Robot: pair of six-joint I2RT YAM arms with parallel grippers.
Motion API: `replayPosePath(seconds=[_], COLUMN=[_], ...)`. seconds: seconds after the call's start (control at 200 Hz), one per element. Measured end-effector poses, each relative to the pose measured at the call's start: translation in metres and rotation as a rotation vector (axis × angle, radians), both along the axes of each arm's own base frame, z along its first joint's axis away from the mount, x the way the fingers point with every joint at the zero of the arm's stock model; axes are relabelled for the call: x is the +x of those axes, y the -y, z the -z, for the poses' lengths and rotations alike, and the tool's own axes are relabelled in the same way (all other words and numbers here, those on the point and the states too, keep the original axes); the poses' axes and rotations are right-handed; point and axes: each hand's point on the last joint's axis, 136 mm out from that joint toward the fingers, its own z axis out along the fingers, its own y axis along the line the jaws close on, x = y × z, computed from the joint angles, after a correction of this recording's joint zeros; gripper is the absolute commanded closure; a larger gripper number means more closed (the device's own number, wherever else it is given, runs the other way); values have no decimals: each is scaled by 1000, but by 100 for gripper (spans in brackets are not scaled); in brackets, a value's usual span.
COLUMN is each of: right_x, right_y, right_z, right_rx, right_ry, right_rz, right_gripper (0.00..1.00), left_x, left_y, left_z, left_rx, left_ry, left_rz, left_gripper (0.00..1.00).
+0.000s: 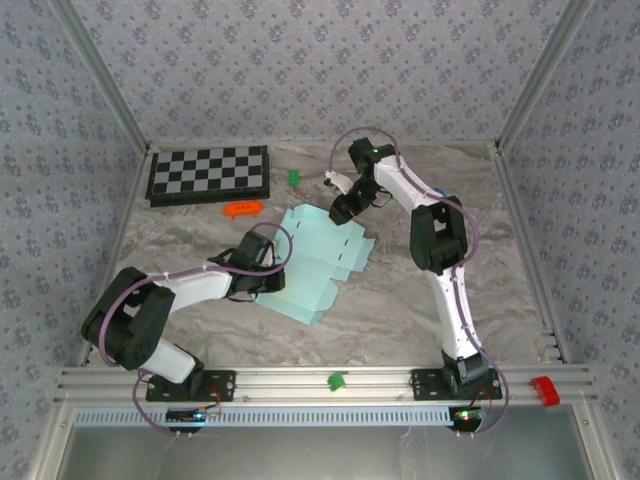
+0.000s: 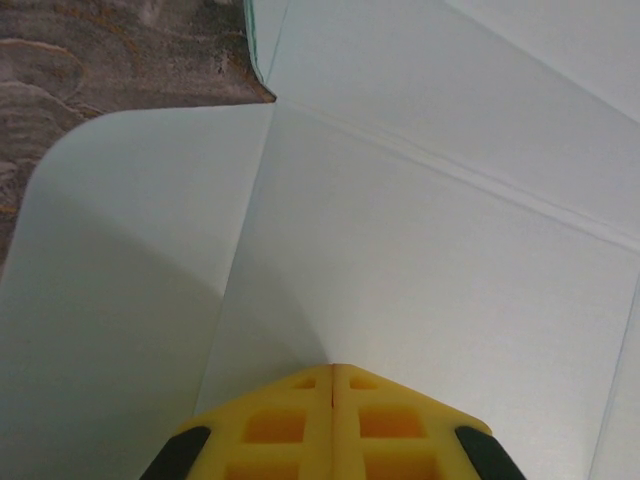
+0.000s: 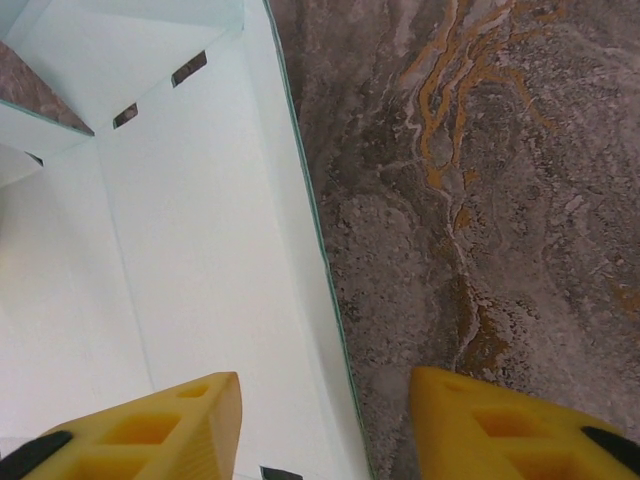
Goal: Fold the paper box
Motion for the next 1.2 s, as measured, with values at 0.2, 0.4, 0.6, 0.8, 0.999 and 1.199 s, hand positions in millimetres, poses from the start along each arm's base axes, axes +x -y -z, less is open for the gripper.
replayPosePath(seconds=[0.2,0.4,0.6,0.8,0.999,1.199], right_x=[-3,-3,0,16,33,30], right_y=[-1,2,13,28,23,3], right_z=[2,4,3,-40,-77,-67], right_rx=[1,-22,-122,-216,-316,-396], right_ry=[-12,18,187,559,971,1262], right_rz=[-10,-48,-108,-182,-268,-396], right_gripper=[77,95,100,100,100,100], left_x=[0,1,2,12,34,51], left_y=[0,1,2,-6,-39,-75], left_z=[0,-1,-8,-62,-90,-84], left_rx=[-1,-4,-20,-62,-67,-41], left_ry=[-1,5,17,153,233,223], left_rz=[-2,-5,-16,-60,-181,-289], left_gripper=[96,94,72,58,57,56])
